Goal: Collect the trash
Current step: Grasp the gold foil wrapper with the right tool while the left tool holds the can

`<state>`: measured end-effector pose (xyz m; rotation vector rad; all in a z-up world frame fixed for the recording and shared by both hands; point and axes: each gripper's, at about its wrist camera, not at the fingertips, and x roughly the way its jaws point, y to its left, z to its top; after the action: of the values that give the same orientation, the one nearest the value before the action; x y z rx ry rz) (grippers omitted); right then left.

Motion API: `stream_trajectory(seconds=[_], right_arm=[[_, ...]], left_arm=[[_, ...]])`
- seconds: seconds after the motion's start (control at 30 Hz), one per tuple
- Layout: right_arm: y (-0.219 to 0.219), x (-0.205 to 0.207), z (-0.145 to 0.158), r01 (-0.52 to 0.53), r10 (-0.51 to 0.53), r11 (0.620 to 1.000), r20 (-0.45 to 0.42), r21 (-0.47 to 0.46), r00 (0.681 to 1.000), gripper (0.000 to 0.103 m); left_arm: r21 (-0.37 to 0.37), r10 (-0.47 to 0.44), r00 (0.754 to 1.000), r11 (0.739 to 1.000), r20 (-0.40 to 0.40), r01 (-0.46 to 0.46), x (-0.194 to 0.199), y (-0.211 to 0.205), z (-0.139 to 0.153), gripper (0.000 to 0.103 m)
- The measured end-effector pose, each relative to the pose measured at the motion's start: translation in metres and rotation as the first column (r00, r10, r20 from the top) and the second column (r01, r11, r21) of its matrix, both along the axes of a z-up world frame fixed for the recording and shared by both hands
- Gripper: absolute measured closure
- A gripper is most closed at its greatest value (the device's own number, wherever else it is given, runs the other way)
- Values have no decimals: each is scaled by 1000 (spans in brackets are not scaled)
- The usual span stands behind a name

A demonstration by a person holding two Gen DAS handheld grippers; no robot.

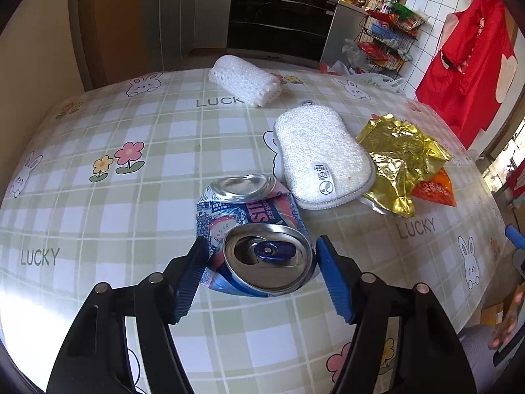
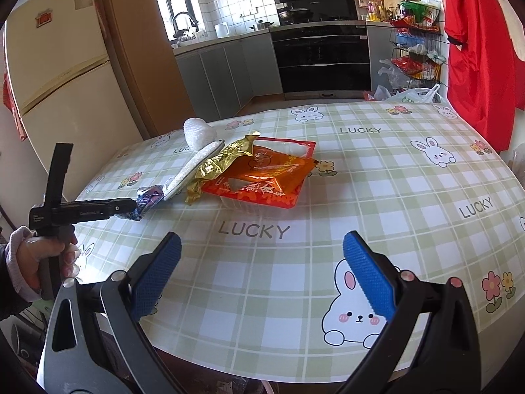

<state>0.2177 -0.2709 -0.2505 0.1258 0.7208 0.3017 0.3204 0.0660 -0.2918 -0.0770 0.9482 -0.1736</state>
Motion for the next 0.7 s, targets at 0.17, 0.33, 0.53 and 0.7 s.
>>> stream_trajectory(seconds=[0.17, 0.33, 0.53, 0.7], right_arm=[[6, 0, 2, -13, 13, 1000, -1, -7, 1000, 6], [12, -2, 3, -29, 29, 999, 0, -13, 1000, 6], [16, -3, 4, -35, 35, 999, 1, -4, 999, 6], [18, -4, 4, -41, 41, 999, 3, 8, 999, 6]], left_arm=[[-39, -43, 999, 998, 2, 43, -15, 0, 6, 37], [-9, -96, 994, 995, -42, 96, -21, 2, -5, 37], [-3, -35, 993, 999, -112, 35, -19, 21, -16, 36], [-174, 203, 957, 955, -209, -240, -26, 44, -17, 25]])
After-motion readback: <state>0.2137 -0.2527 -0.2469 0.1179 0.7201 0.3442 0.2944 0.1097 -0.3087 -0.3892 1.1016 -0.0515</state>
